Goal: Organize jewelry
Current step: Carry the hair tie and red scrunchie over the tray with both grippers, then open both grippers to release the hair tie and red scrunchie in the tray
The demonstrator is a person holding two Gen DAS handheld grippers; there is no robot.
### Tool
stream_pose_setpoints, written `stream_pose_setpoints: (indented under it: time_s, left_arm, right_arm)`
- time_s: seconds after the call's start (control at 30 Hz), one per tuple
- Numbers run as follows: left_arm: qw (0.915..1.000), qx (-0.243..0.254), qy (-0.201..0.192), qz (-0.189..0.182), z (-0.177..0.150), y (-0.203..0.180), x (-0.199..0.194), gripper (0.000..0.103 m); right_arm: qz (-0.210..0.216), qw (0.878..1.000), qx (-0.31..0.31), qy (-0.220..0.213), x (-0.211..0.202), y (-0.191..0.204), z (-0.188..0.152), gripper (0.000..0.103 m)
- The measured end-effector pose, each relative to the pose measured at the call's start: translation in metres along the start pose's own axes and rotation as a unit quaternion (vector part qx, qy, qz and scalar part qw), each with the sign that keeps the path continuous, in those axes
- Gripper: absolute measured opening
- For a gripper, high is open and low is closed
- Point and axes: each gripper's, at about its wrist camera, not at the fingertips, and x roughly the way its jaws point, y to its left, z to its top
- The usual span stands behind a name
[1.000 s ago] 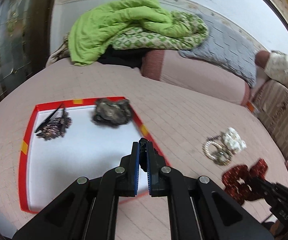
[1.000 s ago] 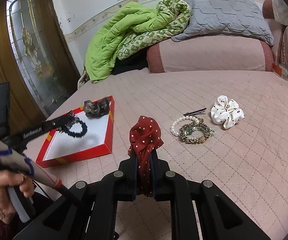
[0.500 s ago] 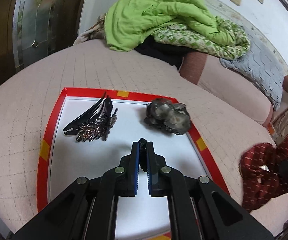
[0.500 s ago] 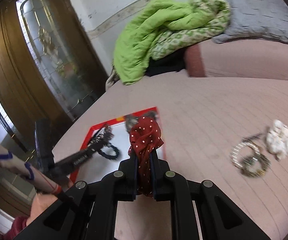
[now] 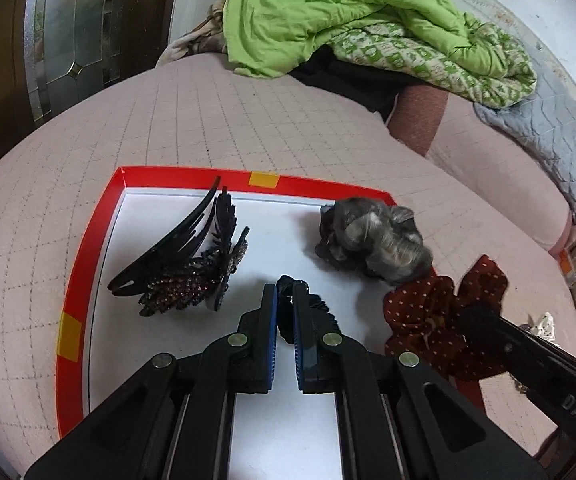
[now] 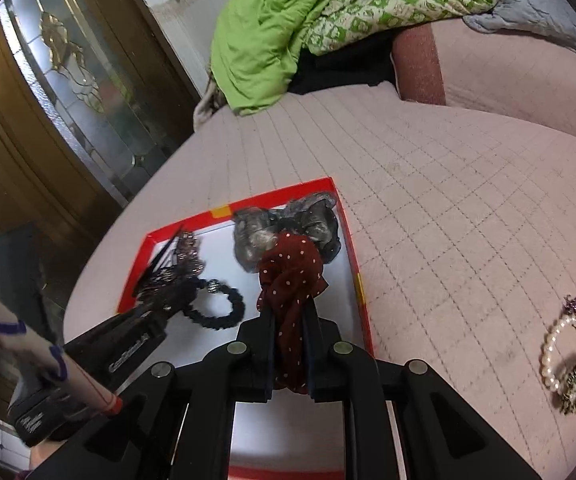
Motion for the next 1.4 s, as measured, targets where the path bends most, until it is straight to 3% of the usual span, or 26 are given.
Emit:
stream_pose_setpoints:
  time_s: [0.47, 0.53, 0.63, 0.7, 0.77, 1.2, 1.4]
  left_arm:
    - [0.9997, 0.002, 0.004, 0.025, 0.001, 0.004, 0.008, 0.006]
    - [0.9996, 0.003, 0.003, 0.028, 0.001, 0.004, 0.008, 0.006]
    - [0.9996, 0.004, 0.003, 0.029, 0.001, 0.003, 0.009, 0.011]
    - [0.9994, 0.009, -0.003, 0.034, 0.001, 0.002, 0.007, 0.017]
    - [0.9992, 0.010, -0.008, 0.038, 0.001, 0.002, 0.005, 0.025]
    - [0.9976, 0.026, -0.037, 0.052, -0.004, -0.008, -0.009, 0.047]
    - [0.9963, 0.031, -0.058, 0.055, -0.006, -0.009, -0.020, 0.052]
  right_arm:
    - [-0.039, 0.999, -0.006, 0.036, 0.047, -0.003, 0.008, 0.014]
    - [-0.042, 0.998, -0.007, 0.040, 0.047, -0.005, 0.007, 0.019]
    - [-0.046, 0.998, -0.006, 0.039, 0.043, -0.006, 0.006, 0.028]
    - [-0.042, 0.998, -0.003, 0.036, 0.039, -0.006, 0.006, 0.044]
    - [-0.042, 0.999, -0.005, 0.027, 0.032, -0.004, 0.007, 0.050]
    - [-0.030, 0.999, -0.010, -0.005, -0.012, 0.005, 0.004, 0.051]
    - [-0.025, 1.000, 0.005, -0.016, -0.033, -0.005, -0.005, 0.051]
